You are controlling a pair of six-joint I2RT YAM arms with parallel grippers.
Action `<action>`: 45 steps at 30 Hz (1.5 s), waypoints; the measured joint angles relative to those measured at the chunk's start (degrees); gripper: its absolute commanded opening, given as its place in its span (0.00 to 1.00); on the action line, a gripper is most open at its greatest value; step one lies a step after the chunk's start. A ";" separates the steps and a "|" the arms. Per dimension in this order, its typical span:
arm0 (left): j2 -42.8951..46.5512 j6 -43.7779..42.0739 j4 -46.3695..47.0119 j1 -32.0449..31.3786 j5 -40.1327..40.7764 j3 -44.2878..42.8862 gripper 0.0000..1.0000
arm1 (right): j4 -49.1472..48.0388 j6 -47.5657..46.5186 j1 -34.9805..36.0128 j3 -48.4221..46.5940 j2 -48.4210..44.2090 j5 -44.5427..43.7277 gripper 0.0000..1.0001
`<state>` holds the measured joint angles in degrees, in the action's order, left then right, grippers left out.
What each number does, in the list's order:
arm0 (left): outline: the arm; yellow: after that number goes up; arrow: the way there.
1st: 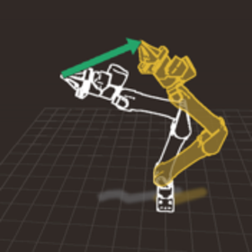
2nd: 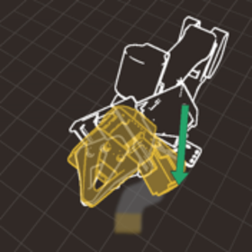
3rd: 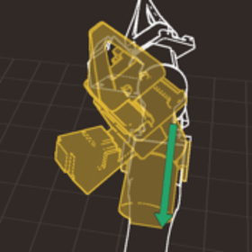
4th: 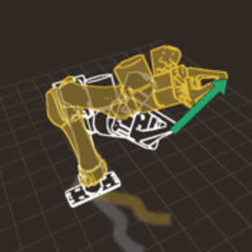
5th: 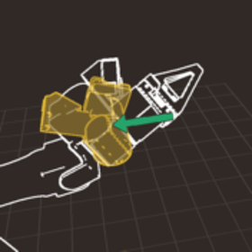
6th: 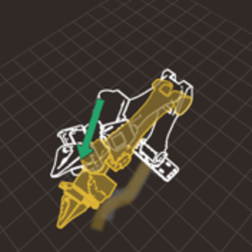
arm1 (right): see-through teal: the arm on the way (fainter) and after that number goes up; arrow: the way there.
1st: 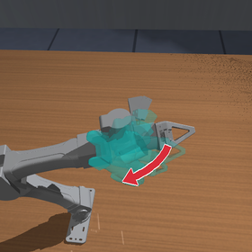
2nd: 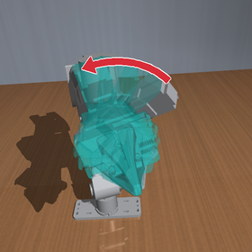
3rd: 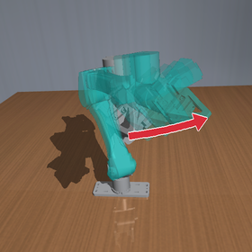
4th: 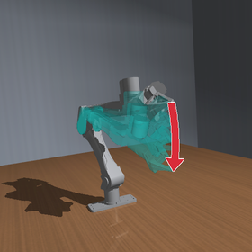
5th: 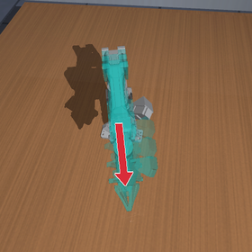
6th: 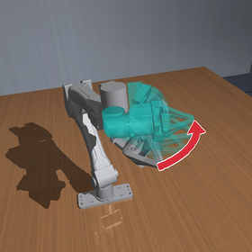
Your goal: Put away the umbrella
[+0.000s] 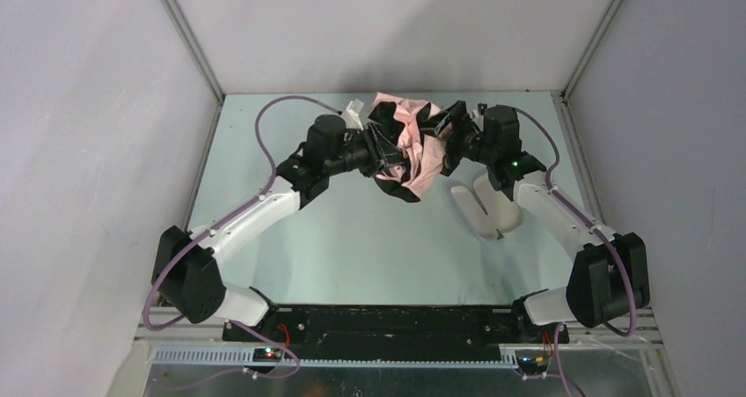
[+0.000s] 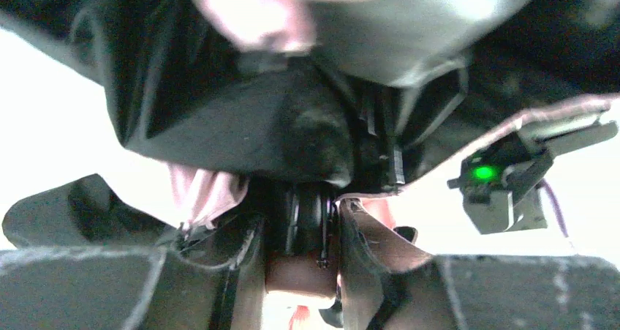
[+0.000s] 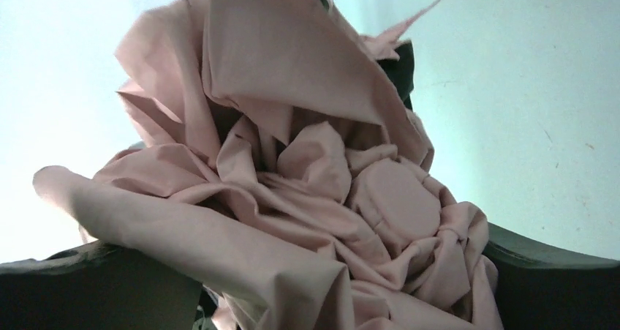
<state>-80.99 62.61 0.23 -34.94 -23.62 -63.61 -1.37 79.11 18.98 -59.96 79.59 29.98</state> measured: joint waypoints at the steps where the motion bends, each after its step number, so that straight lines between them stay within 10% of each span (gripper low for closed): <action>1: 0.00 -2.75 -2.19 -1.05 1.05 -1.09 0.00 | 0.85 0.57 -0.07 0.00 0.24 0.20 1.00; 15: 0.28 -29.77 -11.17 -13.07 21.00 -7.34 0.00 | 2.67 9.77 -1.55 -0.35 1.55 3.26 0.99; 22: -1.77 -42.75 -16.11 -14.95 24.48 -11.04 0.00 | 12.72 9.25 -0.90 -3.41 3.13 3.21 0.63; 27: -2.14 -50.25 -16.55 -16.06 25.59 -11.17 0.00 | 15.89 8.52 -0.66 -3.41 5.27 4.37 0.08; 30: -2.12 -51.78 -15.91 -16.09 25.42 -10.56 0.02 | 15.89 7.89 -0.68 -3.43 6.08 5.22 0.00; 35: -2.16 -49.35 -12.07 -16.13 25.51 -7.08 0.42 | 15.58 4.26 -1.38 -3.50 7.85 6.32 0.00; 38: -2.32 -46.23 -11.28 -15.80 24.15 -5.77 0.85 | 11.76 1.99 -1.95 -1.40 8.17 8.07 0.00; 45: 7.13 -34.69 -9.07 -11.74 16.31 7.67 0.99 | -1.40 -4.13 -3.78 3.13 8.17 12.09 0.00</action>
<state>-73.87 27.92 -8.84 -46.68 -7.31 -55.94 -2.76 74.98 15.20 -56.84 87.77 42.06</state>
